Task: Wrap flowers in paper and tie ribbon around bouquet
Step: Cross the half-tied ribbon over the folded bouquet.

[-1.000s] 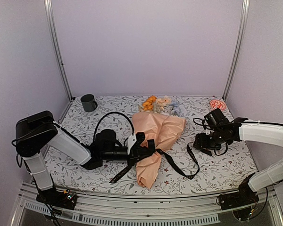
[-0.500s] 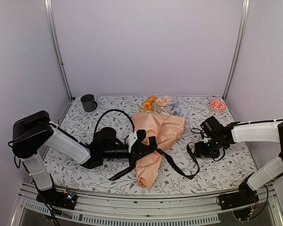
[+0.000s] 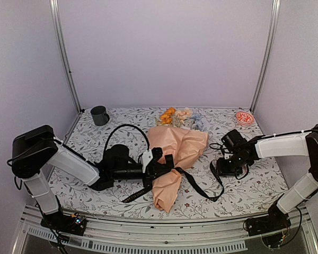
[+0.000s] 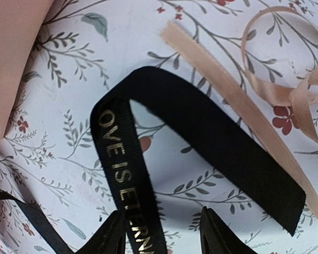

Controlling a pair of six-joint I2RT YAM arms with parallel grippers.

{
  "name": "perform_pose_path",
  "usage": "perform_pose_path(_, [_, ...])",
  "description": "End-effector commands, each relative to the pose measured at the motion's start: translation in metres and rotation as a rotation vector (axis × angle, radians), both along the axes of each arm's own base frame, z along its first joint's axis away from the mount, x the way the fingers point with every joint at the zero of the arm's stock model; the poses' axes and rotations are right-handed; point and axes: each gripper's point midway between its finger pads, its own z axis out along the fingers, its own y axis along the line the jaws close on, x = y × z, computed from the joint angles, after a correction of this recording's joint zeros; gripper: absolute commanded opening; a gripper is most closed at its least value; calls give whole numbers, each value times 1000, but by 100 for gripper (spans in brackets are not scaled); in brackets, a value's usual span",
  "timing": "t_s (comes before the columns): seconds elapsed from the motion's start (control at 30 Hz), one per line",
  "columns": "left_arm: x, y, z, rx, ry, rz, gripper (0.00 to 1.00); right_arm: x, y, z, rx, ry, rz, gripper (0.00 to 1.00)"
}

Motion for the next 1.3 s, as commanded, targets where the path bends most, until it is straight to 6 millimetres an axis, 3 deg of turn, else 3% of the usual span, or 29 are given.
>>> perform_pose_path(0.0, [-2, 6, 10, -4, -37, 8, 0, 5, 14, 25, -13, -32, 36, 49])
perform_pose_path(0.1, [-2, 9, 11, -5, -34, 13, 0, 18, 18, 42, -13, -85, 43, 53])
perform_pose_path(0.2, [0, 10, 12, -2, -29, 20, 0, 26, 25, 42, 2, -109, 60, 58])
perform_pose_path(0.37, [1, 11, 11, -2, -5, 33, 0, 29, 31, 17, -31, -47, 97, 65])
perform_pose_path(0.5, [0, 13, 8, 4, 13, 41, 0, 28, 27, -3, -80, -12, 109, 64])
perform_pose_path(0.63, [1, 15, 7, 12, 16, 46, 0, 22, 27, -16, -83, 20, 121, 52])
perform_pose_path(0.7, [1, 16, 7, 17, 12, 50, 0, 21, 28, -19, -78, 27, 125, 35])
perform_pose_path(0.77, [1, 16, 8, 19, 8, 52, 0, 21, 27, -18, -78, 25, 124, 10])
perform_pose_path(0.8, [1, 17, 8, 20, 6, 53, 0, 22, 27, -15, -77, 16, 122, 2])
perform_pose_path(0.83, [1, 17, 8, 21, 6, 55, 0, 23, 27, -10, -74, 4, 118, 1])
perform_pose_path(1.27, [2, 18, 9, 20, 5, 62, 0, 39, 17, 85, -6, -256, 48, 0])
